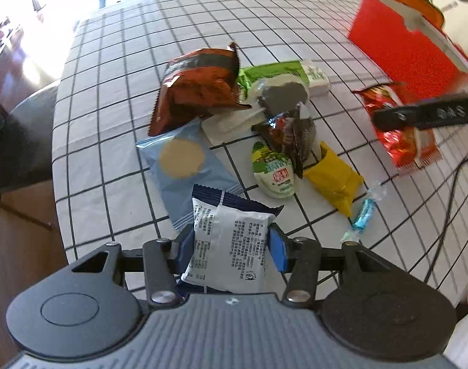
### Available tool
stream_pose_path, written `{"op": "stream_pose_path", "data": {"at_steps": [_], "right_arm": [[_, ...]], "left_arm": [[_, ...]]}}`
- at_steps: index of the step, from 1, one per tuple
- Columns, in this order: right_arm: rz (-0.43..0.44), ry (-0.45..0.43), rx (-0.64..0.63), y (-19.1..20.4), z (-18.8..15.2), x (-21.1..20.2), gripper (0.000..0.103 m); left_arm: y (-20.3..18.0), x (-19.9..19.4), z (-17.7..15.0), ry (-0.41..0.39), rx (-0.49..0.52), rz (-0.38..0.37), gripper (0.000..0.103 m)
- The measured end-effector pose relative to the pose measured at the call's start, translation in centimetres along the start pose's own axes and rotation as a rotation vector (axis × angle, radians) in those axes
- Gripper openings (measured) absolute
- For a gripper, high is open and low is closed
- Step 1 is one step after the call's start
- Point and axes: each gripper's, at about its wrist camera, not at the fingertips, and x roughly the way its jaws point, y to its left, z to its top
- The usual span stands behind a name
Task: Organize snacks
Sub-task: 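Carry the white packet and red chip bag over the red box with both tools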
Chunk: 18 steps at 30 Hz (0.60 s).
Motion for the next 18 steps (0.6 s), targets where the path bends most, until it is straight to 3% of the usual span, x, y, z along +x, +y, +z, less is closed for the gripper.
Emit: {"op": "stream_pose_path", "data": {"at_steps": [9, 18], "right_arm": [[0.059, -0.057, 0.017, -2.4, 0.3, -4.2, 0.068], [0.077, -0.115, 0.003, -5.7, 2.4, -8.4, 0.068]], "left_arm": [[-0.1, -2.1, 0.5, -0.058, -0.133, -0.008, 0.048], [-3.9, -6.2, 4.0, -0.145, -0.131, -0.016, 0.048]]}}
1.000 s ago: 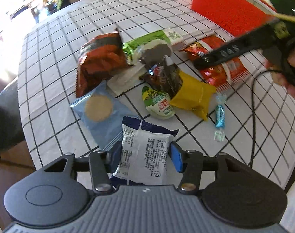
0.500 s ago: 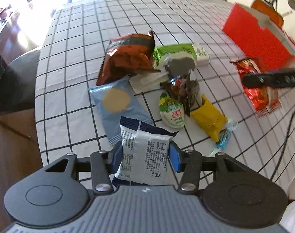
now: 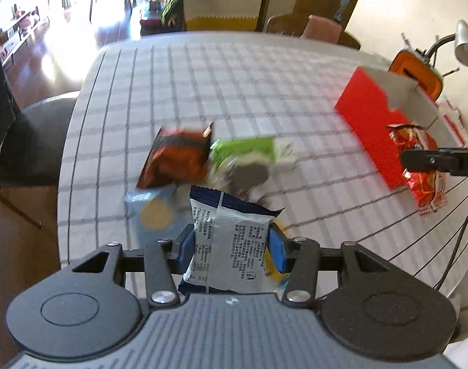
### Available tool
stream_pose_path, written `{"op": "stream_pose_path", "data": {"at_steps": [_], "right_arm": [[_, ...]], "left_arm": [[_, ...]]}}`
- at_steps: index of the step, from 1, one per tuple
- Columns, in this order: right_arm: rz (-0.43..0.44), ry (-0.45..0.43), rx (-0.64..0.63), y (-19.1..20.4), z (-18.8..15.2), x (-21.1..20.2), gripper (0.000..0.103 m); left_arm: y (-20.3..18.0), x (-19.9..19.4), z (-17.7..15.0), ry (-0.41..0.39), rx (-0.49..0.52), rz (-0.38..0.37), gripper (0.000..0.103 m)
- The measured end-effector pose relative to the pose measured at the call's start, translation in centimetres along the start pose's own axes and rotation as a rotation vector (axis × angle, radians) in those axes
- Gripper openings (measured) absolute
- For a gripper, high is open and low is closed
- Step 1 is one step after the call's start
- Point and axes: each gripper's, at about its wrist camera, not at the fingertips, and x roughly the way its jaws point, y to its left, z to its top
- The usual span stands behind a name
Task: Organize snacks
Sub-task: 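Carry the white packet and red chip bag over the red box with both tools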
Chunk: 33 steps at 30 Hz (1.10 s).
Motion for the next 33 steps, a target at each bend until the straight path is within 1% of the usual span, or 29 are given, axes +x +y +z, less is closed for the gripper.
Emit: {"op": "stream_pose_path", "data": {"at_steps": [4, 9, 12, 18, 23, 27, 33], "right_arm": [[0.003, -0.025, -0.007, -1.9, 1.5, -1.5, 0.068], [-0.005, -0.052, -0.005, -5.1, 3.2, -2.7, 0.068], [-0.024, -0.062, -0.003, -7.3, 4.0, -3.1, 0.068], [-0.061, -0.076, 0.003, -12.0, 5.3, -3.6, 0.068], [-0.087, -0.073, -0.009, -15.7, 5.9, -3.5, 0.068], [-0.102, -0.055, -0.021, -18.3, 6.3, -3.2, 0.068], [-0.111, -0.031, -0.055, -21.9, 6.8, -2.8, 0.068]], "left_arm": [[-2.9, -0.9, 2.4, -0.035, 0.016, -0.015, 0.048], [-6.9, -0.6, 5.3, -0.027, 0.047, -0.032, 0.048], [-9.8, -0.3, 6.9, -0.038, 0.079, -0.048, 0.048], [-15.2, 1.3, 9.6, -0.047, 0.12, -0.071, 0.048], [-19.5, 3.0, 11.3, -0.044, 0.147, -0.082, 0.048], [-22.8, 4.7, 12.8, -0.038, 0.159, -0.091, 0.048], [-26.4, 6.9, 15.0, -0.017, 0.165, -0.101, 0.048]]}}
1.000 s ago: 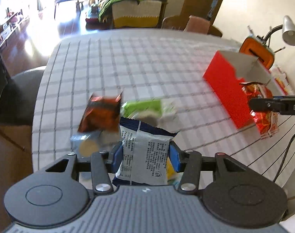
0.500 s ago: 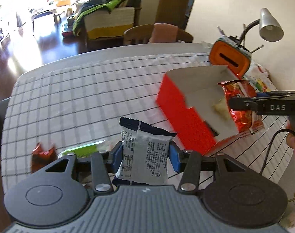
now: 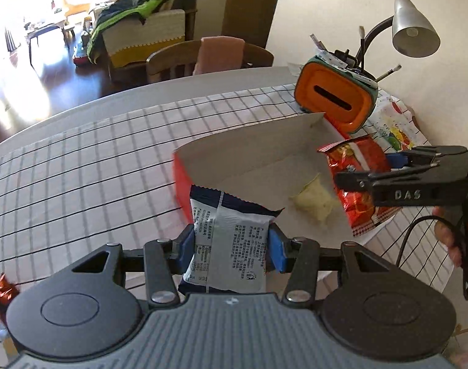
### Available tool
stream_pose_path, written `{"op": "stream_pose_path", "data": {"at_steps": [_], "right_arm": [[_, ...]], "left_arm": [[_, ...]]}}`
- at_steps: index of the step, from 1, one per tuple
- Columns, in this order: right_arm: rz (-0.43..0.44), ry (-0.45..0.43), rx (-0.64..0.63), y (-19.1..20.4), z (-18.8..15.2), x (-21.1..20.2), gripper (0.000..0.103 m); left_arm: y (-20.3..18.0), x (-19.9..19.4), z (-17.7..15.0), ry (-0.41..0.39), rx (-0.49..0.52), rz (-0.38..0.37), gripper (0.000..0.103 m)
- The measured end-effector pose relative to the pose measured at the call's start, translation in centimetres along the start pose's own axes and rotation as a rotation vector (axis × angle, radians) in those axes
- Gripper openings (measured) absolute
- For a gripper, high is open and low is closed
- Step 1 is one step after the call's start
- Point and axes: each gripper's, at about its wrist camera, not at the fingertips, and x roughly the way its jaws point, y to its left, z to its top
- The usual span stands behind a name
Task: Organize snacks
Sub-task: 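Carry the white packet and red chip bag over the red box with both tools, then open the left tool dropping the white packet while the right tool releases the red bag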
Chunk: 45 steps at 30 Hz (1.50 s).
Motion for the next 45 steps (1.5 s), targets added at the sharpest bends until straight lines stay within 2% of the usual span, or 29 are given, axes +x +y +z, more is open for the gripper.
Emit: {"op": "stream_pose_path", "data": {"at_steps": [4, 8, 15, 28, 34, 39, 45], "right_arm": [[-0.012, 0.016, -0.027, -1.6, 0.2, 0.9, 0.068], [-0.011, 0.041, -0.057, -2.6, 0.4, 2.3, 0.068], [0.003, 0.094, -0.114, -3.8, 0.9, 5.3, 0.068], [0.044, 0.234, -0.227, -3.3, 0.9, 9.7, 0.068], [0.027, 0.272, -0.267, -2.9, 0.5, 10.5, 0.068], [0.026, 0.27, -0.27, -2.8, 0.4, 10.6, 0.068], [0.038, 0.246, -0.241, -3.3, 0.8, 10.1, 0.069]], "left_arm": [[-1.4, 2.0, 1.8, 0.023, -0.006, -0.004, 0.048], [-2.4, 4.6, 3.5, 0.079, -0.019, -0.001, 0.048], [-3.7, 9.4, 5.9, 0.169, -0.021, 0.048, 0.048], [-4.3, 16.2, 6.7, 0.392, -0.053, 0.091, 0.048], [-4.4, 18.3, 6.5, 0.484, -0.047, 0.118, 0.048], [-4.4, 18.7, 6.7, 0.492, -0.028, 0.113, 0.047], [-4.3, 18.0, 6.7, 0.465, -0.031, 0.094, 0.047]]}}
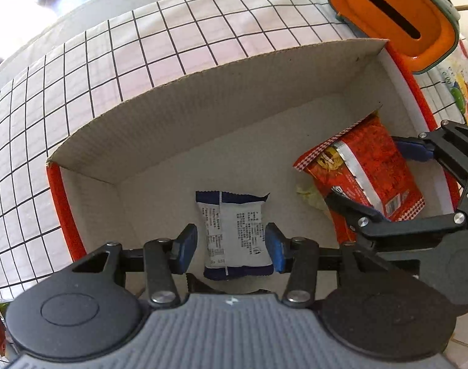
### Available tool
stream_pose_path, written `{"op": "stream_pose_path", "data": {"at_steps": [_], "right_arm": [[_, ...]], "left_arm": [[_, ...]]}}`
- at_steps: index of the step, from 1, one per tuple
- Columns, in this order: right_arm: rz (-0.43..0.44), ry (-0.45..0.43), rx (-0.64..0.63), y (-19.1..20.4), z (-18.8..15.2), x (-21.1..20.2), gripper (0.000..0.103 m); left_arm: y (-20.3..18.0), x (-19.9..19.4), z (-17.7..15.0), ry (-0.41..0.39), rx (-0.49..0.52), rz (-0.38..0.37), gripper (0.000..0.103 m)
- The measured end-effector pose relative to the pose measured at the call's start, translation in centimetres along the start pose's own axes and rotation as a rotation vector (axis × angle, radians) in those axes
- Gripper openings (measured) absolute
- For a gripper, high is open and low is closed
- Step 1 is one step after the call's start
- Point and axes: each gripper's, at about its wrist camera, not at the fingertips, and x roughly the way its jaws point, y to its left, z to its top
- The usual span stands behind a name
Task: Organize snacks
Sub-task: 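Open the left tool dropping the white packet while the right tool releases the red bag, then withdraw both tools from the box back toward the snack pile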
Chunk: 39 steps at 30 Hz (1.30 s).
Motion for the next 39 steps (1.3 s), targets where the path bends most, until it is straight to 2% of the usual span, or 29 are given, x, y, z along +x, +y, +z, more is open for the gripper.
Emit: {"op": "stream_pose_path", "data": {"at_steps": [7, 13, 15, 21, 30, 39], "right_arm": [[0.012, -0.049, 0.042, -0.4, -0.3, -2.0, 0.08], [0.012, -0.085, 0.066, -0.2, -0.8, -4.1, 0.083], [0.013, -0.099, 0.079, -0.1, -0.9, -4.9, 0.084], [0.018, -0.145, 0.117, 0.2, -1.5, -7.2, 0.088], [0.02, -0.243, 0.118, 2.7, -2.5, -11.3, 0.095], [0.059, -0.329, 0.144, 6.5, -2.9, -13.9, 0.097]], "left_arm": [[0.5, -1.9, -0.9, -0.064, -0.002, -0.029, 0.049], [0.6, -3.8, -2.3, -0.121, -0.006, -0.073, 0.051], [0.6, -4.5, -2.8, -0.146, -0.01, -0.082, 0.055], [0.7, -6.5, -4.4, -0.219, 0.001, -0.103, 0.056], [2.2, -9.7, -7.6, -0.308, 0.018, -0.131, 0.056], [5.3, -12.8, -11.7, -0.41, 0.021, -0.118, 0.059]]}}
